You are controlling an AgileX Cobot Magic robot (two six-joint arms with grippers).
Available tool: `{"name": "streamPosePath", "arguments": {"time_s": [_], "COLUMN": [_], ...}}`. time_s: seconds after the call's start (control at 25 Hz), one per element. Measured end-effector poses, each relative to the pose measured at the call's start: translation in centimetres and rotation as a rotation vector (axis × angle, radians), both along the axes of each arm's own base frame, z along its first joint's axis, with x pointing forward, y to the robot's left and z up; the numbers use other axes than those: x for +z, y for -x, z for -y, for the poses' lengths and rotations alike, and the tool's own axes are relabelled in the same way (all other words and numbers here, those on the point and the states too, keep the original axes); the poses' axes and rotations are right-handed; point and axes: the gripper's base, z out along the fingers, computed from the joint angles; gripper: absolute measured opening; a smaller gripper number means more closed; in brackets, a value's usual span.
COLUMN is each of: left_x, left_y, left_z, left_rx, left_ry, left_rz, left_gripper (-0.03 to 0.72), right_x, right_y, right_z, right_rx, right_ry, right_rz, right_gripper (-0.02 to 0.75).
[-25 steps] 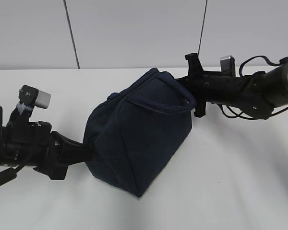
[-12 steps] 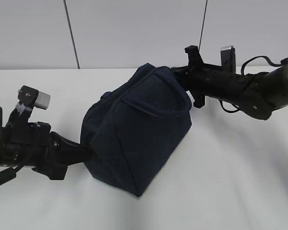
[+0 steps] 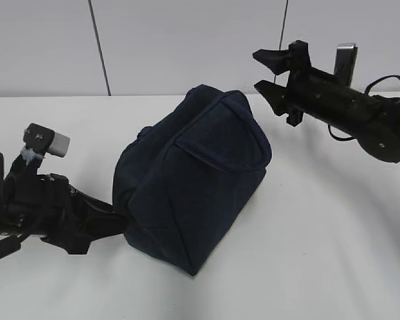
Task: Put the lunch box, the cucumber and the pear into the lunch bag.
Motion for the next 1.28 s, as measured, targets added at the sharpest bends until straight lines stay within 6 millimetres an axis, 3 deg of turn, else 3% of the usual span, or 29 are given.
{"name": "streamPosePath", "arguments": {"time_s": [0.24,0.44,0.64,0.76,0.96,1.28], "left_x": [2.3,4.7,6.4,7.6,9.8,12.0], "left_y": [0.1,1.3,2.2,2.9,4.4,6.3], "left_z": [-0.6,-1.2,-2.1,-2.4,-2.7,-3.0], "left_rx": [0.043,0.061,0.136,0.169,0.178,0.166], "left_ry": [-0.045,-0.095,-0.144,-0.133,-0.126,-0.106], "left_rz": [0.102,0.131,0.121,0.136,0.194,0.28], "left_gripper": [0.325,0.351,0.351,0.351,0.351,0.351], "right_x": [0.7,4.2,8.0,10.7,14.5,15.7], "right_y": [1.1,3.4,5.9,7.6,10.1,14.0], "right_z": [0.5,-0.2,0.7,0.9,0.4,-2.4], "right_rx": [0.183,0.366,0.408,0.372,0.387,0.756], "right_ry": [0.165,0.537,0.893,0.909,0.86,0.614], "right_rz": [0.071,0.137,0.093,0.094,0.178,0.172], "right_gripper": [0.526,0.488,0.484,0.459,0.349,0.265]}}
